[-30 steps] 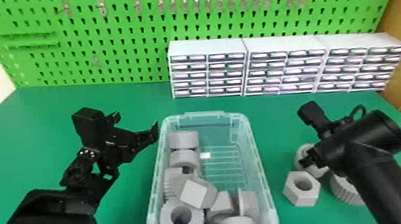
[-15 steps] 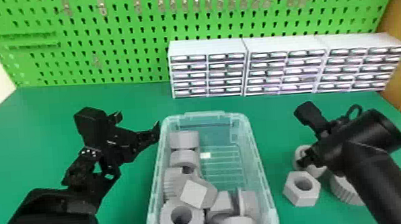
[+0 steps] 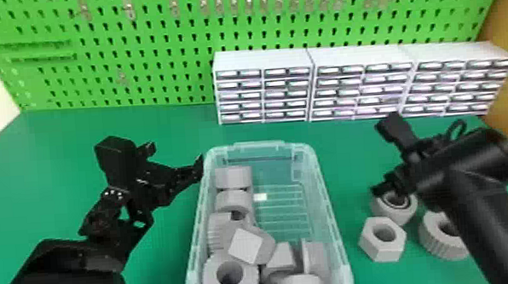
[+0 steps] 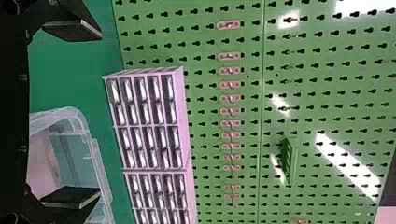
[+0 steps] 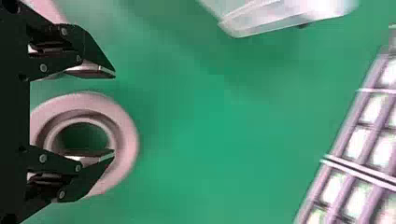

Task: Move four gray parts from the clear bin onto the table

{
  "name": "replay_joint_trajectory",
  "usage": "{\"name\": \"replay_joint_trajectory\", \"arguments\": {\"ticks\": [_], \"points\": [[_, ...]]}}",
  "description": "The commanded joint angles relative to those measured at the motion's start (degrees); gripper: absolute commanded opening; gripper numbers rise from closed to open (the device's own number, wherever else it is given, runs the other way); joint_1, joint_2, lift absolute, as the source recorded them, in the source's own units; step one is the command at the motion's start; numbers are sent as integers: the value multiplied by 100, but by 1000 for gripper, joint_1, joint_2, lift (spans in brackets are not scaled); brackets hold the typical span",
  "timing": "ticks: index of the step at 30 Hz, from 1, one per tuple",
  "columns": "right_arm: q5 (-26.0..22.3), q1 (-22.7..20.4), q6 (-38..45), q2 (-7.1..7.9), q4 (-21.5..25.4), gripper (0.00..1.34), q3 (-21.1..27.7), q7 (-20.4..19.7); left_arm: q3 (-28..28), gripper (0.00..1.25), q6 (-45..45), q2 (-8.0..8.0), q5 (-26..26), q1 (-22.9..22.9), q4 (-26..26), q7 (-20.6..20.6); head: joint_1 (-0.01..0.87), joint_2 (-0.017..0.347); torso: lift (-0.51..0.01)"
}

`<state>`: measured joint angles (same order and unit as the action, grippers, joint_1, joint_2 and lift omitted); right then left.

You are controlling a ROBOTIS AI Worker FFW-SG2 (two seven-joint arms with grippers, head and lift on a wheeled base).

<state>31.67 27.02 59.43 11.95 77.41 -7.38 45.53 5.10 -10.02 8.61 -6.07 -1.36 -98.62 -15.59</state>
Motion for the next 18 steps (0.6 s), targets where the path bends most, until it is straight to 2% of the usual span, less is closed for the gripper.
{"name": "replay_joint_trajectory", "arguments": {"ticks": [1,6,12,18], "points": [[-117,-56,-107,-8,626,727,281,0,0,1135,0,0,-8,-5,1,-5,678,34,-50],[-504,-153,-370,-8,1136,727,711,-9,0,1135,0,0,1,13,1,-5,678,34,-50],[-610,-285,-476,-26,1540,727,1212,-17,-9,1135,0,0,1,21,1,-5,678,34,-50],[-1427,-584,-942,-43,1690,727,2021,-325,-9,1135,0,0,1,30,-8,3,678,34,-50]]}}
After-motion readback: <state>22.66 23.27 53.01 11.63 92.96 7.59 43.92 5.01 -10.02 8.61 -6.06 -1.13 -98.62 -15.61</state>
